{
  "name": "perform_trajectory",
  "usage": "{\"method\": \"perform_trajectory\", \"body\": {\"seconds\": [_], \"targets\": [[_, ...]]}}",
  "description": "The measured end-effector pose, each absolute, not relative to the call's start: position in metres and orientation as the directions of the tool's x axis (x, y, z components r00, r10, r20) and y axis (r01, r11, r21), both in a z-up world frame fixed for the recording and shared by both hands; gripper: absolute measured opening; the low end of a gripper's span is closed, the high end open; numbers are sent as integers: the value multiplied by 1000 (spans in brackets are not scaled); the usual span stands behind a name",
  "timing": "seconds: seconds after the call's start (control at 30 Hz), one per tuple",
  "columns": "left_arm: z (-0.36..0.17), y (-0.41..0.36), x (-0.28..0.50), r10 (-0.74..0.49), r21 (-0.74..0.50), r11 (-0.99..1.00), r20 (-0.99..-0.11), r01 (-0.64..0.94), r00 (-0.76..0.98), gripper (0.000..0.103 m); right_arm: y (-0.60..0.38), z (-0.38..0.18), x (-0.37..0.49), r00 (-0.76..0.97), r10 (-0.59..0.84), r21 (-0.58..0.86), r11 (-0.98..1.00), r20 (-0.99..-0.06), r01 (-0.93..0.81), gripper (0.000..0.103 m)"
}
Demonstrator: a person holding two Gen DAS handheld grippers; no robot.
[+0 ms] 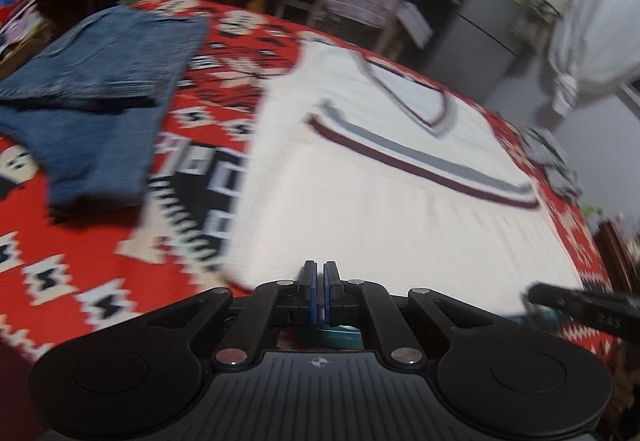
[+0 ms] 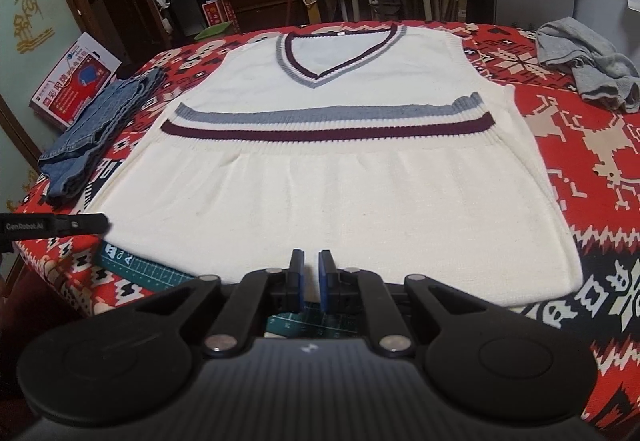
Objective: Fold clothes
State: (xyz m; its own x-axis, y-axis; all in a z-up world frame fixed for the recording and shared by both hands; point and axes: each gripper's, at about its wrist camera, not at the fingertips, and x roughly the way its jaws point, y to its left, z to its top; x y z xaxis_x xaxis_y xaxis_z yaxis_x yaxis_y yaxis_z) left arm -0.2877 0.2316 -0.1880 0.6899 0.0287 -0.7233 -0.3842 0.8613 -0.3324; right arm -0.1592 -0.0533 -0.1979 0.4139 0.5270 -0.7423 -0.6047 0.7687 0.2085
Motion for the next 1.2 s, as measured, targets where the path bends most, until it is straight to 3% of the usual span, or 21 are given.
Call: {"method": "perform_trajectory", "body": {"seconds": [0.27,0.83,1.03,1.2], "targets": [[-184,242,-292,47,-322,850,-742,-417,669,4,-55,-197,-160,413,532,215,768,-739,-604,9],[-188,152,-246,-173,-340,930,-741,-141,648,6,-54,-185,-174,418,559,223,750,-716,-622,9],[-182,128,-248,-224,-342,937,-738,-67,637,11,-70,-173,-181,457,561,221,765,-690,-605,9],[-171,134,-247,-150,-280,957,-704,-77,695,11,-81,-173,-184,480,562,214,770,-673,-601,9]]}}
